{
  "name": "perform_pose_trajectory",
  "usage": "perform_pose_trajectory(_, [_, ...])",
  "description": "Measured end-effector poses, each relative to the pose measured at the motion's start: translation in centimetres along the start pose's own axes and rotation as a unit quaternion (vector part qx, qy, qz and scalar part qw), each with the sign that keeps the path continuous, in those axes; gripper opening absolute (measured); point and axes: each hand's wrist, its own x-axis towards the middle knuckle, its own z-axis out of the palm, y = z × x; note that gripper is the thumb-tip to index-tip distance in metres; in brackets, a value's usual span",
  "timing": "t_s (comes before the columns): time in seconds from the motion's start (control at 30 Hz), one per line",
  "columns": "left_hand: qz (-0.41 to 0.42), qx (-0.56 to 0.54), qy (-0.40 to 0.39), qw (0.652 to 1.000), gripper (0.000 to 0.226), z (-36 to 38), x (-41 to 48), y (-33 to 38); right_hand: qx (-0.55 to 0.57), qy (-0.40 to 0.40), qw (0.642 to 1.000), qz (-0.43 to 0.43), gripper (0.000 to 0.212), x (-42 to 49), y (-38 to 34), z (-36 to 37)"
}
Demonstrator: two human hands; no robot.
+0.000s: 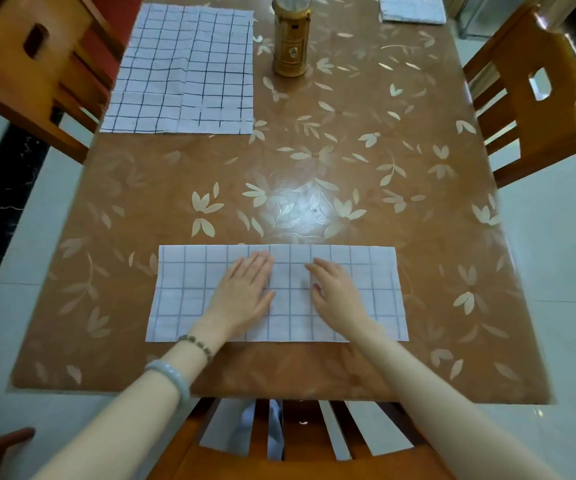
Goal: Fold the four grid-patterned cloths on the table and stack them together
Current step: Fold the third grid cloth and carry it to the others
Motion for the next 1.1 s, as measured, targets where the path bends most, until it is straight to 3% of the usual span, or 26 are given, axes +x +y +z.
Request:
perform_pose_trajectory(0.23, [-0.047, 0.033, -0.005, 0.998, 0.069, 2.6, 3.2, 0.4, -0.113, -0.027, 0.993, -0.012, 0.055, 3.0, -0.3, 4.1])
perform_pose_trajectory(0.57, [-0.068, 0.097, 0.004, 0.993, 0.075, 4.2, 3.3, 0.6, -0.116, -0.047, 0.991, -0.052, 0.054, 5.2, -2.3, 6.7])
perform_pose_trajectory(0.77, [-0.134, -0.007, 0.037, 0.990, 0.065, 3.8, 2.7, -1.0, -0.172, -0.021, 0.985, -0.014, 0.060, 4.5, 3.6, 4.5])
perform_pose_trajectory(1.1, [-0.285, 0.006, 0.047, 0.957, 0.073, 2.0, -2.1, -10.4, -0.244, 0.017, 0.966, 0.077, 0.070, 1.3, 13.2, -2.5])
